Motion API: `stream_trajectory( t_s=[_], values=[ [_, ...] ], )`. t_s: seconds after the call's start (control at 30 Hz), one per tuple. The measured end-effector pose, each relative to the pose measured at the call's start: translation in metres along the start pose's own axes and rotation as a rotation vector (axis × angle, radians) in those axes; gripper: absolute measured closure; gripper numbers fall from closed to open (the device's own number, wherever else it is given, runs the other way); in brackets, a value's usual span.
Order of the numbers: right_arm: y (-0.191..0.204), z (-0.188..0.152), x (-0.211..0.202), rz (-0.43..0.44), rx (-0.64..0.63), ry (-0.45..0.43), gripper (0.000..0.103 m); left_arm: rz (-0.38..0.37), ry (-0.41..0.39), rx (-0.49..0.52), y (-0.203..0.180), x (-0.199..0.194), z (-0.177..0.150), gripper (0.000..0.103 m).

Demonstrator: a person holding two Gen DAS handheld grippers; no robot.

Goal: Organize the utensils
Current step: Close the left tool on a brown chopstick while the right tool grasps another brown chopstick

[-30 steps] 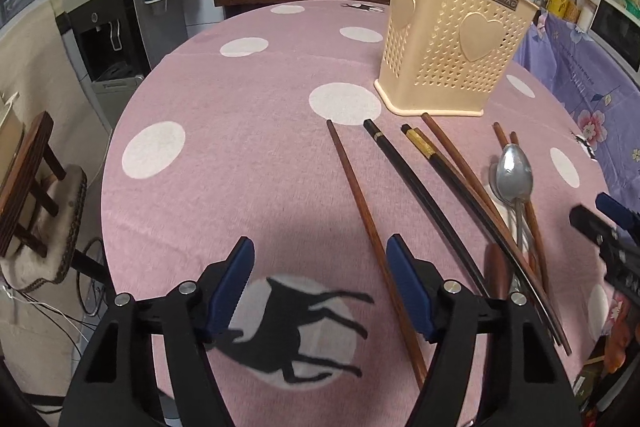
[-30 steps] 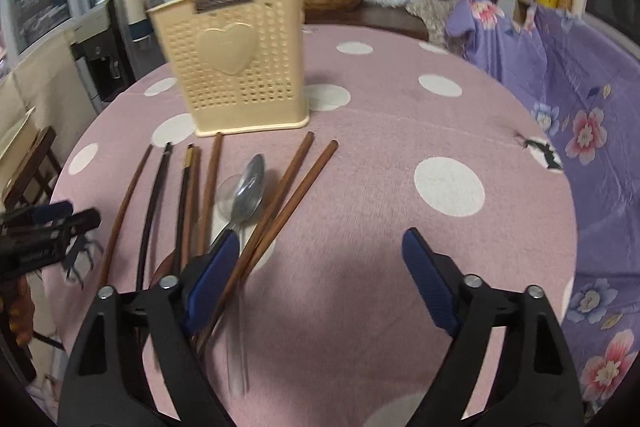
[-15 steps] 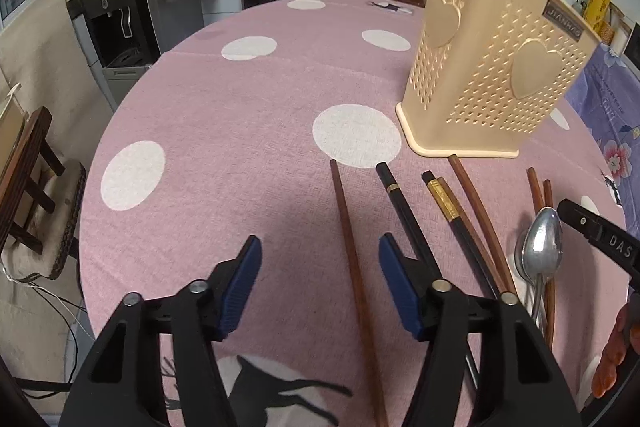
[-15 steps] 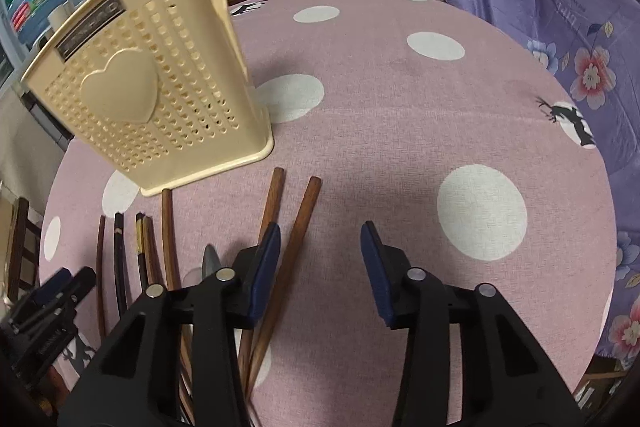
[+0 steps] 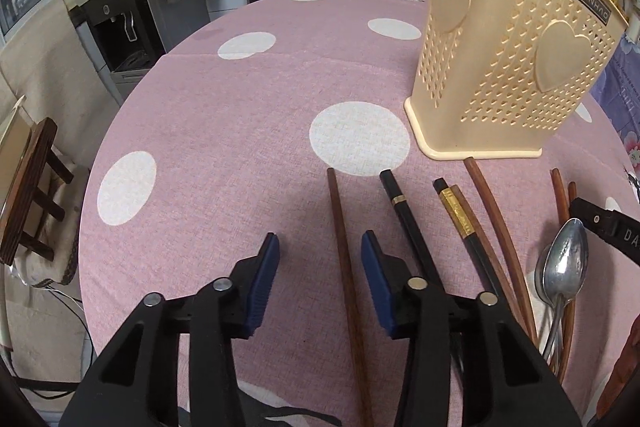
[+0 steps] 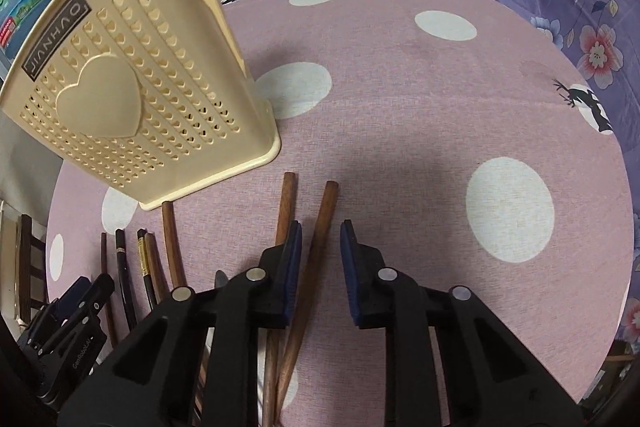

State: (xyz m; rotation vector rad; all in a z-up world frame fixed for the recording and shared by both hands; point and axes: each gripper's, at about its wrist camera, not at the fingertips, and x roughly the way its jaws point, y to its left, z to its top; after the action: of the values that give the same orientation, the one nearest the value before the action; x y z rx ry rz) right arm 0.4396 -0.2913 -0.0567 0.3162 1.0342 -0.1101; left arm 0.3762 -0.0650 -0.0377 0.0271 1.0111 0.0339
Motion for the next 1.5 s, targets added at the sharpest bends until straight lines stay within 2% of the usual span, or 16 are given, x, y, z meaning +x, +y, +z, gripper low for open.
stream_trajectory(
  t_s=[0.2, 0.27, 0.37, 0.6, 0.73, 0.9, 1.1, 1.27, 1.5],
  values=[
    [0.004, 0.003, 0.004, -0.031, 0.020, -0.012, 0.088, 0.004, 0.025, 0.049, -0.013, 0.005, 0.010, 0.086],
    [0.005, 0.005, 0.006, -0.047, 0.019, -0.016, 0.093, 0.013, 0.026, 0.062, -0.018, 0.006, 0.012, 0.090],
    [0.005, 0.011, 0.009, -0.057, 0.021, -0.019, 0.093, 0.023, 0.028, 0.065, -0.019, 0.009, 0.015, 0.095],
    [0.003, 0.025, 0.013, -0.050, 0.025, -0.017, 0.094, 0.002, 0.044, 0.026, -0.014, 0.014, 0.025, 0.096],
    [-0.004, 0.032, 0.011, -0.005, 0.052, -0.028, 0.094, -0.046, 0.051, -0.006, -0.010, 0.017, 0.031, 0.096],
    [-0.008, 0.041, -0.005, 0.061, 0.058, -0.078, 0.094, -0.095, 0.024, -0.030, -0.007, 0.008, 0.035, 0.097],
    [-0.010, 0.052, -0.040, 0.088, 0.033, -0.184, 0.095, -0.118, -0.074, -0.016, -0.005, -0.023, 0.043, 0.097],
    [-0.011, 0.059, -0.084, 0.118, -0.001, -0.292, 0.095, -0.168, -0.155, -0.017, 0.000, -0.056, 0.053, 0.096],
    [-0.007, 0.051, -0.146, 0.144, -0.098, -0.412, 0.095, -0.206, -0.273, -0.012, 0.011, -0.103, 0.058, 0.096]
  ],
)
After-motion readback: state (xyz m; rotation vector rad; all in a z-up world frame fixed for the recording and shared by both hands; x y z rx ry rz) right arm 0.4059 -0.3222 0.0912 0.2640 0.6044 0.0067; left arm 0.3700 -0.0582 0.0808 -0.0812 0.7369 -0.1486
